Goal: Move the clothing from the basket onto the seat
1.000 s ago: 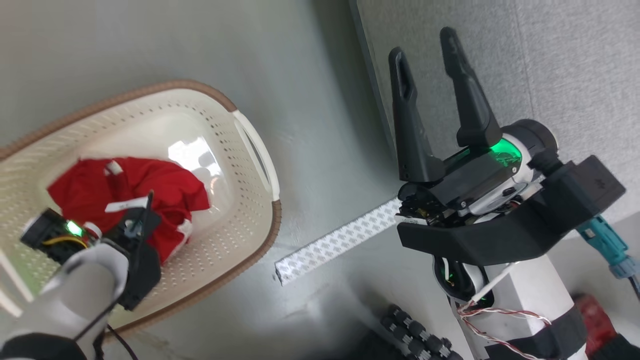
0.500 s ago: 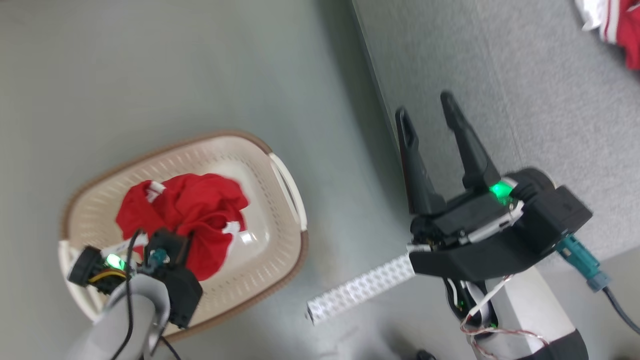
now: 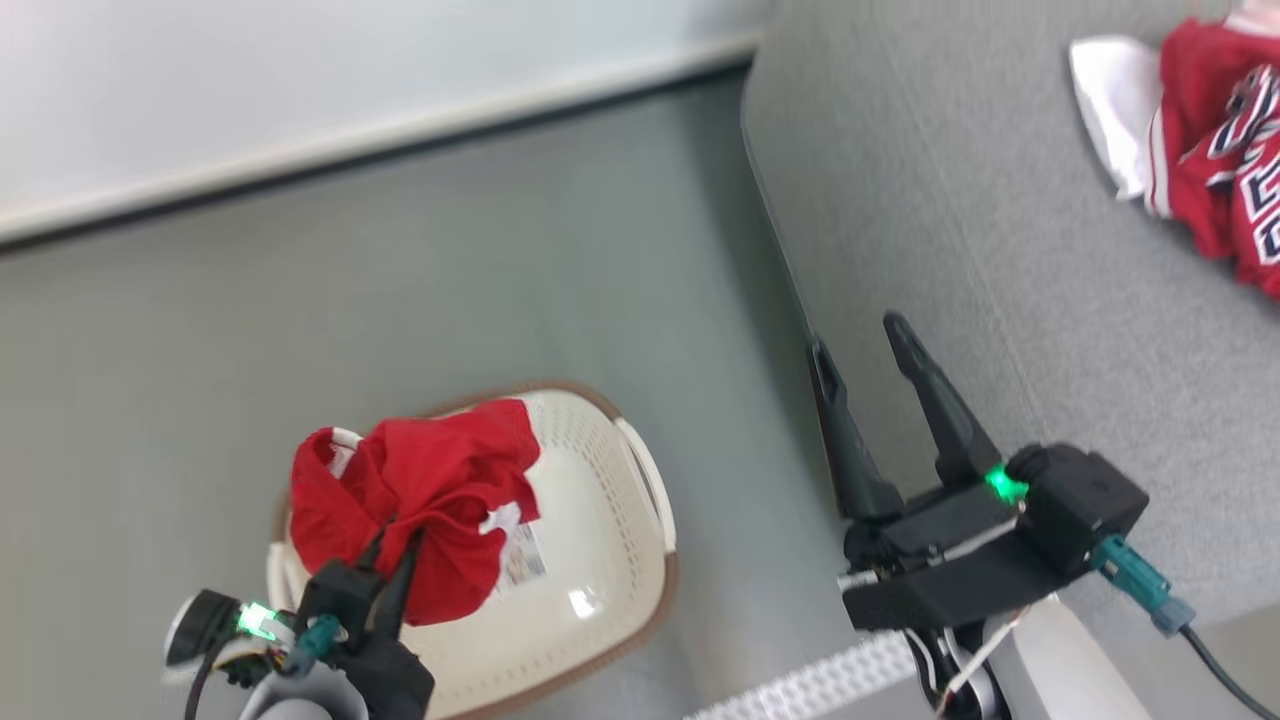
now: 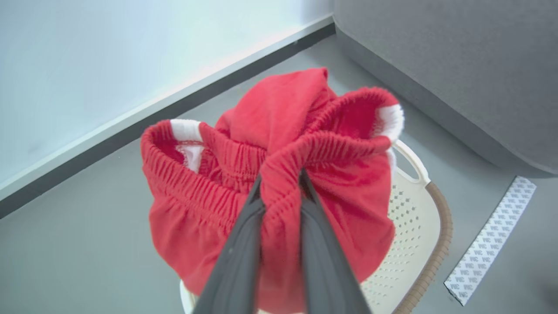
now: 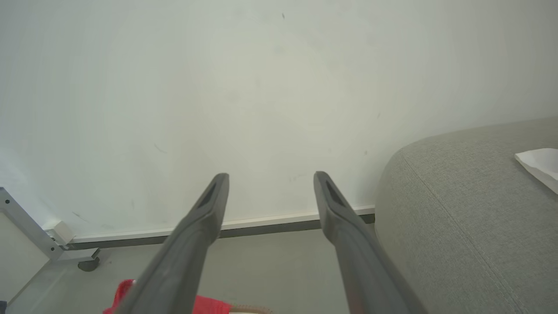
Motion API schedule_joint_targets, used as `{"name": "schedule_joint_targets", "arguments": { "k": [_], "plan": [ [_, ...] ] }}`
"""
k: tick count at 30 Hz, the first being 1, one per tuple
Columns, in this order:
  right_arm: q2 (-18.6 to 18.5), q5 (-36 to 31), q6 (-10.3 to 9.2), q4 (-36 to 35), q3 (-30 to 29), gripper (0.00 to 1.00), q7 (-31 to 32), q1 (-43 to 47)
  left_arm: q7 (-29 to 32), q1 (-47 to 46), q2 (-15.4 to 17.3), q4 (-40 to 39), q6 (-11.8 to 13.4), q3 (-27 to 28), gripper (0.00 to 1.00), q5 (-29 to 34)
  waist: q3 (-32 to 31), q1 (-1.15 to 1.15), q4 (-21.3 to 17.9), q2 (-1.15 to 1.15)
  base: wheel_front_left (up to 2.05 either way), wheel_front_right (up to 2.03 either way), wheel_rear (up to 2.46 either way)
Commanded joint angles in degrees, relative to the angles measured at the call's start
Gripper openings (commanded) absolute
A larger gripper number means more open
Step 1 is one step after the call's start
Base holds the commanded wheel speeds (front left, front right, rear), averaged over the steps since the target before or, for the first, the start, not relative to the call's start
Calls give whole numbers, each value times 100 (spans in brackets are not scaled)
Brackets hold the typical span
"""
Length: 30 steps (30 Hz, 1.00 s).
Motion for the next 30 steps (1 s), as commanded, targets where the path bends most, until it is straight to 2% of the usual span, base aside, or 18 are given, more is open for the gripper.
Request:
{"name": "schedule_joint_targets", "arguments": {
  "k": [1,13,22,27,30],
  "plan": [
    [-56,39,1,21,1,100,-10,132,-27,213,21,-165,67,76,0,102,-622,2,316,1,0,0,0],
    [-311,172,1,259,248,100,-10,696,-28,1257,120,-1593,217,762,0,341,-1644,2,432,1,0,0,0],
    [-398,300,1,186,340,100,-11,983,-28,1923,235,-2453,291,1244,0,394,-2072,2,329,1,0,0,0],
    [-535,387,1,134,604,100,-10,1041,-28,1951,253,-2791,179,1269,0,458,-2181,2,349,1,0,0,0],
    [-607,467,1,108,885,100,-10,983,-28,1822,269,-2891,30,1167,0,499,-2232,2,341,1,0,0,0]
  ]
}}
